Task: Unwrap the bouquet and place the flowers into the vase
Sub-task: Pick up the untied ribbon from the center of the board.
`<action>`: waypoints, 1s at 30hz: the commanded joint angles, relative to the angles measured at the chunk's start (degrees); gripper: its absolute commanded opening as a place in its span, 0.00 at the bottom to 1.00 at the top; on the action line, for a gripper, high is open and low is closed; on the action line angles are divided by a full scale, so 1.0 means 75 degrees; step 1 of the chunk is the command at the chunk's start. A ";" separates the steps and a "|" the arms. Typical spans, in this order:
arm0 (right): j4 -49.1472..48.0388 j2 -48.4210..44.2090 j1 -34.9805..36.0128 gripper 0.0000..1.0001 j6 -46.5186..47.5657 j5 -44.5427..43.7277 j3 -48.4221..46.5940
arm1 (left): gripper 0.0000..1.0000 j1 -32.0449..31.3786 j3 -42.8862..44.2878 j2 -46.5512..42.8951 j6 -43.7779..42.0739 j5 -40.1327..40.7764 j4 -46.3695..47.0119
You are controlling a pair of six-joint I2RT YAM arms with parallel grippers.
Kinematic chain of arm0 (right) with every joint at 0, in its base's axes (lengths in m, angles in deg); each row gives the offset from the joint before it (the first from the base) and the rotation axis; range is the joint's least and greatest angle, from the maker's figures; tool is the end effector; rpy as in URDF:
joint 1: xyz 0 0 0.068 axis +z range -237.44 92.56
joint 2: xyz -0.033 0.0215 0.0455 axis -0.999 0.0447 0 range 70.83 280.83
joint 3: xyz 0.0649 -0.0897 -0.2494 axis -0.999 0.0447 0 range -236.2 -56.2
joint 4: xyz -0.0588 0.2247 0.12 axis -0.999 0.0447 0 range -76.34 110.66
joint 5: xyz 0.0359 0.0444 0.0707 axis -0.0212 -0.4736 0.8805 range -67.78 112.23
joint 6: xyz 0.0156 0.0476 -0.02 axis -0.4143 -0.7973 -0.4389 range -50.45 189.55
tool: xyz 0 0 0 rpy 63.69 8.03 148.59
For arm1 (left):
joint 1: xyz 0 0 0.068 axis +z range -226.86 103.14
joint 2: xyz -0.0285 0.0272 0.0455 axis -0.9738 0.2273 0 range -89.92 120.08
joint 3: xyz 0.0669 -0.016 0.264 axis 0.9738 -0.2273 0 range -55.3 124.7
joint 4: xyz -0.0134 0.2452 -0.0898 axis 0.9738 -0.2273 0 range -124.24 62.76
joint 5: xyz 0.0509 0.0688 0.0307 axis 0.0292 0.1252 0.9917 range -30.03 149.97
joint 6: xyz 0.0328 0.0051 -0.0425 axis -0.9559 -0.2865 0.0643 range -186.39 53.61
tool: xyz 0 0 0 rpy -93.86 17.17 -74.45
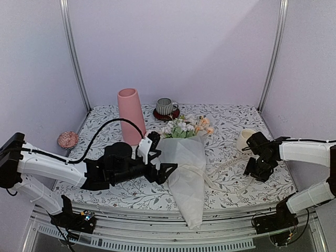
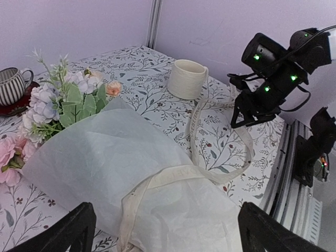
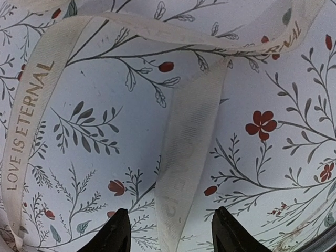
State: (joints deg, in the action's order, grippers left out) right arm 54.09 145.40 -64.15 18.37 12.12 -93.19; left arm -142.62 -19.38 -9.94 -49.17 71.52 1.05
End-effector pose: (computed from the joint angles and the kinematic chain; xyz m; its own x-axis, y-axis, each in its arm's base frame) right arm 0.1891 0.0746 0.1595 -0.8404 0.4733 -0.2641 0.4769 0.8773 0.0544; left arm 0.1283 -0.2675 0.2166 -0.3476 0.0656 -0.9353 0.7447 0.6255 -0.2329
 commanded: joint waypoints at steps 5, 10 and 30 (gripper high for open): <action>-0.0666 0.0449 0.0093 0.47 -0.0075 0.0056 0.0254 | 0.97 -0.0094 -0.0196 -0.0214 -0.0033 0.0193 0.0109; -0.0812 0.0668 0.0199 0.42 -0.0148 0.0071 0.0394 | 0.97 -0.0097 -0.0208 -0.0246 -0.0046 0.0230 0.0095; -0.2084 -0.1617 0.0365 0.02 0.1229 0.2603 -0.0615 | 0.97 -0.0122 0.0112 0.0055 0.0033 -0.0286 0.0165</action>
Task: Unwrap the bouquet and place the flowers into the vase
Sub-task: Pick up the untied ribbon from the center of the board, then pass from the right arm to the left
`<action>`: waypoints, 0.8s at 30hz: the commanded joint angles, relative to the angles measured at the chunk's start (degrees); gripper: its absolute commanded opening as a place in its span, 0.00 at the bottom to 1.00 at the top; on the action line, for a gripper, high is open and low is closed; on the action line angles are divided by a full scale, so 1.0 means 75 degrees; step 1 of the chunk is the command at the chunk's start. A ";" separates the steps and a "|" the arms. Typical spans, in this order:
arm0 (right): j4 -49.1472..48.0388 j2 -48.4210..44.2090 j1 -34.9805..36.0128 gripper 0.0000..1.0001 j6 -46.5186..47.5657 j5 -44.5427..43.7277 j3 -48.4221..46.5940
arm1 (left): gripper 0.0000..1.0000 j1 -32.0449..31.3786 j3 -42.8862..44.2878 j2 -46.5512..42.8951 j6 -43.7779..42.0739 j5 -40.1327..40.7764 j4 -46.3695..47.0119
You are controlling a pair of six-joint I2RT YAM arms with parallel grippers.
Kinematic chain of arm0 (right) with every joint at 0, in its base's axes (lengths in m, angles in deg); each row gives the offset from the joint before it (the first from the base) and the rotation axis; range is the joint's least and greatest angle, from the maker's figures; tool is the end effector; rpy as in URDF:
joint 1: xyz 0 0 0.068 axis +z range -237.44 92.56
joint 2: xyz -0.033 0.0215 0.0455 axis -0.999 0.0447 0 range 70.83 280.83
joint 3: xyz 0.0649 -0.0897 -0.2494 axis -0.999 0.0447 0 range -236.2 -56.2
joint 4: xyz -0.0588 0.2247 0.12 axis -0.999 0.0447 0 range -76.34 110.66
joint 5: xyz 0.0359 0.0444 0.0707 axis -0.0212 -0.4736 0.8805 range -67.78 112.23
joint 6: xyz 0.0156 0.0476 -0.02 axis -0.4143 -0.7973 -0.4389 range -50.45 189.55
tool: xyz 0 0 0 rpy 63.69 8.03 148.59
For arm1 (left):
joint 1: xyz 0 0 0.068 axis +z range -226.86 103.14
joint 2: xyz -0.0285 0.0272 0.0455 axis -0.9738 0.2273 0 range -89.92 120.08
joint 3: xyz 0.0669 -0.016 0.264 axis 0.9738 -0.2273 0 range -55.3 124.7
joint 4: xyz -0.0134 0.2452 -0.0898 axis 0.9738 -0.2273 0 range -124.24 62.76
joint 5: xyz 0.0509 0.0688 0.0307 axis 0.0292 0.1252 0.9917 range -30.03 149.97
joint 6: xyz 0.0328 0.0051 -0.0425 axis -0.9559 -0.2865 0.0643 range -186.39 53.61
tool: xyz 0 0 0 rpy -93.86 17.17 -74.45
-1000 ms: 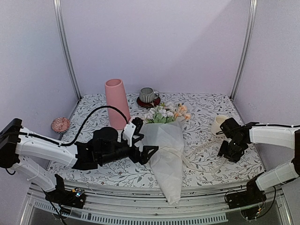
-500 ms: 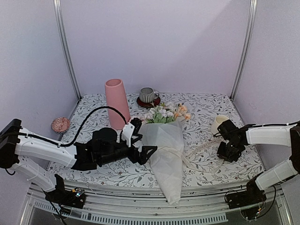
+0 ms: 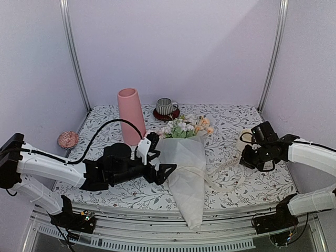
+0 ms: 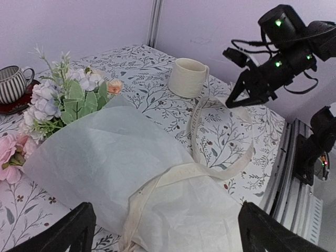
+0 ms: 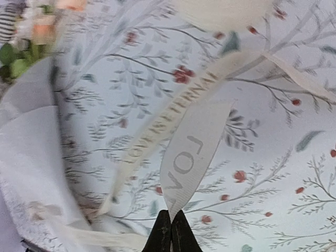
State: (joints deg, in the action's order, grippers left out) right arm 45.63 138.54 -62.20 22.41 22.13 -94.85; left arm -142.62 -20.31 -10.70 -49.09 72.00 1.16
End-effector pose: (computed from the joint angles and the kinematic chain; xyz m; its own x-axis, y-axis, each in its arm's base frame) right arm 0.1956 0.0922 0.1954 -0.8503 0.4095 -0.3307 0.2904 0.8890 0.3541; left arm 0.1269 -0.2638 0.2153 -0.3476 0.0637 -0.9355 0.7395 0.6320 -0.2318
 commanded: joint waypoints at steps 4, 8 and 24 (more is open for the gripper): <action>-0.2433 -0.1420 0.0168 0.02 0.1070 0.2630 -0.0406 | 0.97 -0.0168 0.0527 0.0430 0.0098 -0.0782 0.0414; -0.3891 -0.1711 0.0223 0.02 0.1082 0.3639 -0.0507 | 0.97 -0.0211 0.1183 0.0848 0.0071 -0.1314 0.0483; -0.5984 -0.0656 0.1763 0.02 0.0810 0.3610 -0.2193 | 0.97 -0.0293 0.4155 0.3118 -0.0311 -0.2557 0.0333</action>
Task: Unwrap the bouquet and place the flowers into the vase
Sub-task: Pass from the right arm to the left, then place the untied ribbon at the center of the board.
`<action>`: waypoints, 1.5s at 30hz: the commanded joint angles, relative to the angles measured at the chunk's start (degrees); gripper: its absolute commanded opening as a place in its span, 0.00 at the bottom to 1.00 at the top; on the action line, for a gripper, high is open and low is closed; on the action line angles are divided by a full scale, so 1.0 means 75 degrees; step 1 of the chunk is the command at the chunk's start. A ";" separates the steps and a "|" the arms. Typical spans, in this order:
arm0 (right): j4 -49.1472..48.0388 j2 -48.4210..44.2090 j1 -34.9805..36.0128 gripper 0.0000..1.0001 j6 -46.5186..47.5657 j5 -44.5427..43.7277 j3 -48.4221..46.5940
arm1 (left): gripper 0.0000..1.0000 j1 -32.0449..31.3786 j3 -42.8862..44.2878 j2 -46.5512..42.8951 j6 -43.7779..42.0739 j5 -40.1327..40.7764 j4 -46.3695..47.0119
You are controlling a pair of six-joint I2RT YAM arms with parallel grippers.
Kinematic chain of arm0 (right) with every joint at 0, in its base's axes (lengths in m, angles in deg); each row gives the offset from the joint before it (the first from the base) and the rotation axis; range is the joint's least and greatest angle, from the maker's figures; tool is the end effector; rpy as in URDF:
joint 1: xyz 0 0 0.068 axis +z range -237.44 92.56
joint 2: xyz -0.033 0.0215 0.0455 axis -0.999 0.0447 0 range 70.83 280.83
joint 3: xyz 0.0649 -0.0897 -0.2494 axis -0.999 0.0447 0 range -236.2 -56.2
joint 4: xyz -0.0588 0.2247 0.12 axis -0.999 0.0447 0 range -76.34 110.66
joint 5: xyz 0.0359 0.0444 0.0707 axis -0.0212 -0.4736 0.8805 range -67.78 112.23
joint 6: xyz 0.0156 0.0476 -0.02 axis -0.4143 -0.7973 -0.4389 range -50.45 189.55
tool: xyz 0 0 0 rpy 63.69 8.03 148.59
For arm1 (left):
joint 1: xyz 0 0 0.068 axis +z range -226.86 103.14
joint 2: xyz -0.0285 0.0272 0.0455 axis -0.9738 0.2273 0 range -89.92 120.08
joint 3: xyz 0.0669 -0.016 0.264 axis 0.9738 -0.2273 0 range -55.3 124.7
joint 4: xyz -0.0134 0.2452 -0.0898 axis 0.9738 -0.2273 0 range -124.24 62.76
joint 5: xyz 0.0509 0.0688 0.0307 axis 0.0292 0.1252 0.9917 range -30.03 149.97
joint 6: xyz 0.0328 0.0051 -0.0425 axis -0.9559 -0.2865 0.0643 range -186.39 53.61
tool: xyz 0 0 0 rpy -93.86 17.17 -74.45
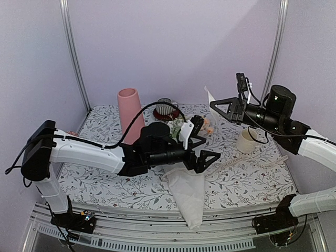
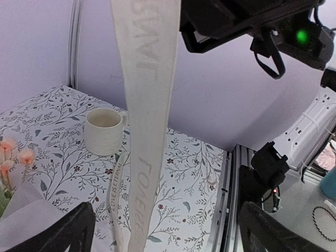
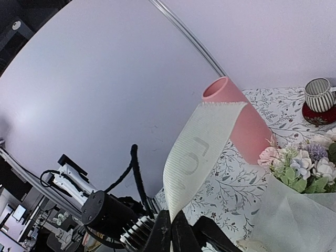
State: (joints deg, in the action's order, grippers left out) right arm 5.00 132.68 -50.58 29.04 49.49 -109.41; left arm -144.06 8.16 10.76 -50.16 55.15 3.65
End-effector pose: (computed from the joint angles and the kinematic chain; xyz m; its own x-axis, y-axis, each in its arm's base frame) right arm 0.1921 0.1644 0.3689 -0.5840 0.2838 -0.7605 -0.6844 0.3317 0.6493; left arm 0.1558 -0.3783 0.2604 -0.3068 0.0112 -0.9517 0.9011 0.3253 -0.2867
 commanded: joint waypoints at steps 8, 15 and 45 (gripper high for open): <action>-0.0683 0.0242 0.0558 0.02 -0.0232 -0.0178 -0.0401 | 0.88 -0.0054 0.0510 0.0477 -0.0090 0.0202 -0.0112; -0.0708 0.0260 0.0636 0.02 -0.0238 -0.0277 -0.0337 | 0.60 0.0076 0.1208 0.1030 0.0092 0.0127 -0.0522; 0.1348 -0.0673 0.0605 0.80 0.1553 -0.4096 0.1044 | 0.00 0.1775 -0.2470 -0.3834 0.1479 0.2359 -0.3341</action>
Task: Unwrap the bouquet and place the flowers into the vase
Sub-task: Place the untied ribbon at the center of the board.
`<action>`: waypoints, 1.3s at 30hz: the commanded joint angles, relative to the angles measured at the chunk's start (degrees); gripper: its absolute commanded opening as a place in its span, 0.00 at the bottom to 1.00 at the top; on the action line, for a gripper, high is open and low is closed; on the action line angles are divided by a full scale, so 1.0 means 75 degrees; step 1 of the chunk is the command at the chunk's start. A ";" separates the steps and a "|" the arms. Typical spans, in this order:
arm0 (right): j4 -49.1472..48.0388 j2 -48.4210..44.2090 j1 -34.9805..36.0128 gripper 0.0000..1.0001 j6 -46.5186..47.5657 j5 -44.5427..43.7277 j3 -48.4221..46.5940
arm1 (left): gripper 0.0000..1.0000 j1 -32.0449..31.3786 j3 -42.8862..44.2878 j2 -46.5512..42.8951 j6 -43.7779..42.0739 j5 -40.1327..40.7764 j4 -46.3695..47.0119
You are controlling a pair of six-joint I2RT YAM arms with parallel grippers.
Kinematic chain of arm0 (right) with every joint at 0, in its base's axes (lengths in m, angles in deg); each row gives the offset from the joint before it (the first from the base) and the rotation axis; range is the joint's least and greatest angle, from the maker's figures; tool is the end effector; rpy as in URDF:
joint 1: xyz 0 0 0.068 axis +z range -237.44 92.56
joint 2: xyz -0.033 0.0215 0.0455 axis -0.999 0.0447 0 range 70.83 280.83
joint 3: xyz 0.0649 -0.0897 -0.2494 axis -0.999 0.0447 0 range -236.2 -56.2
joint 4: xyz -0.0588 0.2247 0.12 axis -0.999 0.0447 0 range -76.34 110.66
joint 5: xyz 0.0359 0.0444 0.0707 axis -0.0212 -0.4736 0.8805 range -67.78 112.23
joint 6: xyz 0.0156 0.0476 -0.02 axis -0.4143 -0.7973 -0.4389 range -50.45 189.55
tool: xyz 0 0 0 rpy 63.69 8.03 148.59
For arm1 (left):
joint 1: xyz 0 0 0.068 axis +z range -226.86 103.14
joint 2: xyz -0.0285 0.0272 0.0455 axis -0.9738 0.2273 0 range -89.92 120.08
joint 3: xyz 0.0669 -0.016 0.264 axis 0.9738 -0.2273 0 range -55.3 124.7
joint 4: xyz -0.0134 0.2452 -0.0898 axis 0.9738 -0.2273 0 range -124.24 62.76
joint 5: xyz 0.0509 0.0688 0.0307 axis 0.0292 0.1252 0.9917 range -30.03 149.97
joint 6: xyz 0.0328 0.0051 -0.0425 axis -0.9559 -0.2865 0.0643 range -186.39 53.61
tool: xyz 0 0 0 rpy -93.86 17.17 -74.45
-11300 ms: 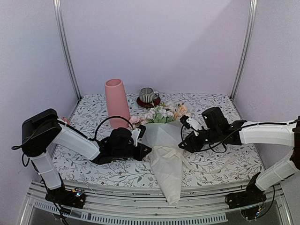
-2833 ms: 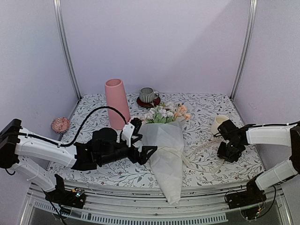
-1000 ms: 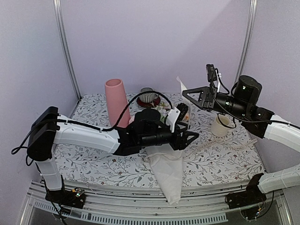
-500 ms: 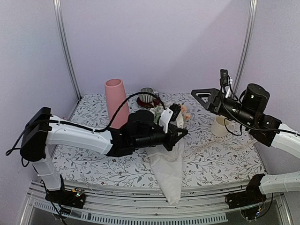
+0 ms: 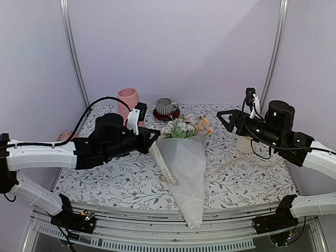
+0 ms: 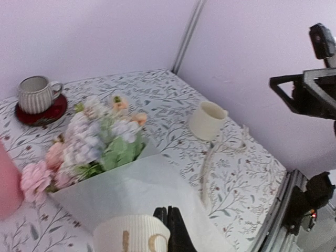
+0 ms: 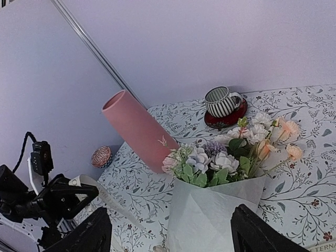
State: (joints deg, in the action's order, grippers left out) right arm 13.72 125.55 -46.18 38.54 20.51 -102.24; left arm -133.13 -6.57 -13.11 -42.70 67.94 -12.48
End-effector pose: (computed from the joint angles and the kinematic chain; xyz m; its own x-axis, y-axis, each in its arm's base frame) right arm 0.1714 0.1489 0.3348 -0.4258 0.3113 -0.8495 -0.4871 0.7123 0.5052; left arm 0.1765 -0.2554 0.2830 -0.4180 -0.0906 -0.9039 0.6342 0.6834 -0.3617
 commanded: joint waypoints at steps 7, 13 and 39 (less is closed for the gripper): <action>0.0390 0.0998 0.0028 0.81 0.0434 -0.0067 -0.0064 | 0.00 0.0969 -0.1481 -0.1838 0.1277 0.1607 -0.2119; 0.0580 0.1493 0.0019 0.83 0.0505 0.0147 -0.0261 | 0.00 0.1280 -0.2019 -0.2185 0.2019 0.2422 -0.2805; 0.1364 0.2571 0.0019 0.89 0.0522 0.0299 -0.0594 | 0.90 0.2126 -0.1119 -0.1819 0.5656 0.4907 -0.6885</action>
State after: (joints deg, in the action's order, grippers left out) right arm 23.12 144.28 -46.18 42.39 22.94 -104.73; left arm -118.32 -18.89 -27.75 -8.24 99.72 -54.20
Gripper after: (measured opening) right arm 0.887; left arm 0.812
